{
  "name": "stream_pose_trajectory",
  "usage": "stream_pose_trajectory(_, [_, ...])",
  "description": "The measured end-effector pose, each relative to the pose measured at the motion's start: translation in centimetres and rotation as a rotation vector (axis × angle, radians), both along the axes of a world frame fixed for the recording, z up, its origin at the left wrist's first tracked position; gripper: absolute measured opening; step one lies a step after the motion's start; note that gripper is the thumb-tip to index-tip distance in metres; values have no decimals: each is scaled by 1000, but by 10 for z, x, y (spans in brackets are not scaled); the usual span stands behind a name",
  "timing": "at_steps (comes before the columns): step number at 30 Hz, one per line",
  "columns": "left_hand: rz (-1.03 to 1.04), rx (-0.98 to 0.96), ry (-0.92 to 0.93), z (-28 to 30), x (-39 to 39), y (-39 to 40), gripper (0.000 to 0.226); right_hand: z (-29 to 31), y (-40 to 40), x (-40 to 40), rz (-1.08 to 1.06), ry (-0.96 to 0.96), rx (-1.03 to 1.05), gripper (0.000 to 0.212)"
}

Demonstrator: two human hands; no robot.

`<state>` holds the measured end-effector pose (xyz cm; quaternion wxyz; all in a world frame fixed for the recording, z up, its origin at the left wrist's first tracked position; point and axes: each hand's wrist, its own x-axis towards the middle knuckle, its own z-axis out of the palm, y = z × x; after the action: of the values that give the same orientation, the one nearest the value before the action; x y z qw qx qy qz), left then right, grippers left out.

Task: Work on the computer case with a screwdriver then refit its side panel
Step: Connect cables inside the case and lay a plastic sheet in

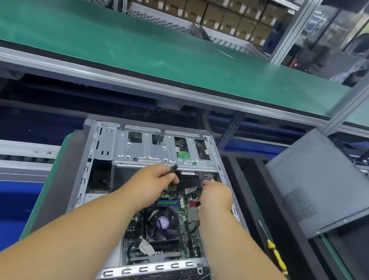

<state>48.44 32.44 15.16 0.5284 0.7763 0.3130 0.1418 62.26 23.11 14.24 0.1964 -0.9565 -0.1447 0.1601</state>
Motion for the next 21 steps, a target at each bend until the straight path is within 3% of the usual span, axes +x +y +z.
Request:
stream_pose_trajectory(3, [11, 30, -7, -2, 0, 1, 25, 2, 1, -1, -195, 24, 103, 64])
stream_pose_trajectory(5, [19, 30, -11, -3, 0, 2, 25, -8, -5, -3, -209, 78, 347, 59])
stream_pose_trajectory(6, [23, 28, -10, -3, 0, 2, 25, -3, -3, -6, -336, 128, 383, 53])
stream_pose_trajectory(8, [24, 29, -2, -3, 0, 2, 25, 1, -2, -4, -388, 190, 532, 36])
stream_pose_trajectory(10, [22, 21, -1, -3, 0, 2, 25, 1, -4, -3, -408, 160, 467, 32])
stream_pose_trajectory(13, [25, 22, 4, -3, 0, 2, 24, -2, -5, -4, -441, 164, 605, 23])
stream_pose_trajectory(15, [28, 28, 7, -4, 0, 2, 24, -7, -4, -4, -412, 129, 482, 26])
stream_pose_trajectory(21, [32, 13, 12, -6, -1, 0, 24, -11, -3, -7, -412, 76, 542, 21])
